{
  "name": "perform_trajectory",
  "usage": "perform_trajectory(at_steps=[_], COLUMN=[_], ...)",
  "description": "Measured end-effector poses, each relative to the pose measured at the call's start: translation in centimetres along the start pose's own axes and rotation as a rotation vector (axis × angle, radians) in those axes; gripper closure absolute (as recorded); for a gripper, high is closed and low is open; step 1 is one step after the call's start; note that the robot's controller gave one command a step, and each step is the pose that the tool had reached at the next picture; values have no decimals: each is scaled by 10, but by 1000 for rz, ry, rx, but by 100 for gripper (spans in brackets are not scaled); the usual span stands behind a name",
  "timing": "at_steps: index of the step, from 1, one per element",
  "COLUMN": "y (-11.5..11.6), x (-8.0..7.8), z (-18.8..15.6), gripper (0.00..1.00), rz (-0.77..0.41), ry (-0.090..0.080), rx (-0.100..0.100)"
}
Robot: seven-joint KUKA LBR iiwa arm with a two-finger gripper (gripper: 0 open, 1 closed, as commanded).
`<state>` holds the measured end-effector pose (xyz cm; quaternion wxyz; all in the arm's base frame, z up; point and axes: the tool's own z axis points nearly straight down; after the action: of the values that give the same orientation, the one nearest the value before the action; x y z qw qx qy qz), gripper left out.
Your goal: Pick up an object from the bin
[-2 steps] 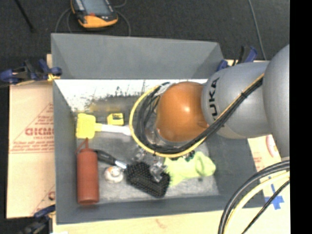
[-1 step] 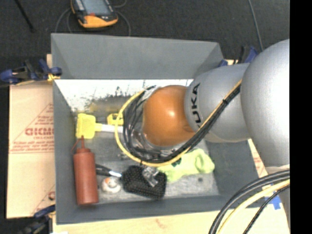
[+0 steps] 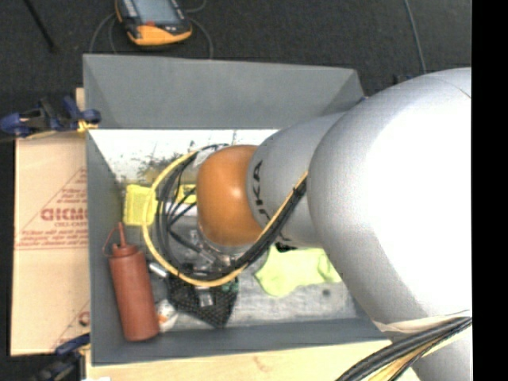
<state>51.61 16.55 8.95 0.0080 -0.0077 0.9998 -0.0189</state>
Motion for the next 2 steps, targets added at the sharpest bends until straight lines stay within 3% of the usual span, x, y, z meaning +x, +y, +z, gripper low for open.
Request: perform_trajectory(at_steps=[2], y=[2], x=[0], z=[0], gripper=[100], rz=[-4], ry=[-1], rx=[-2])
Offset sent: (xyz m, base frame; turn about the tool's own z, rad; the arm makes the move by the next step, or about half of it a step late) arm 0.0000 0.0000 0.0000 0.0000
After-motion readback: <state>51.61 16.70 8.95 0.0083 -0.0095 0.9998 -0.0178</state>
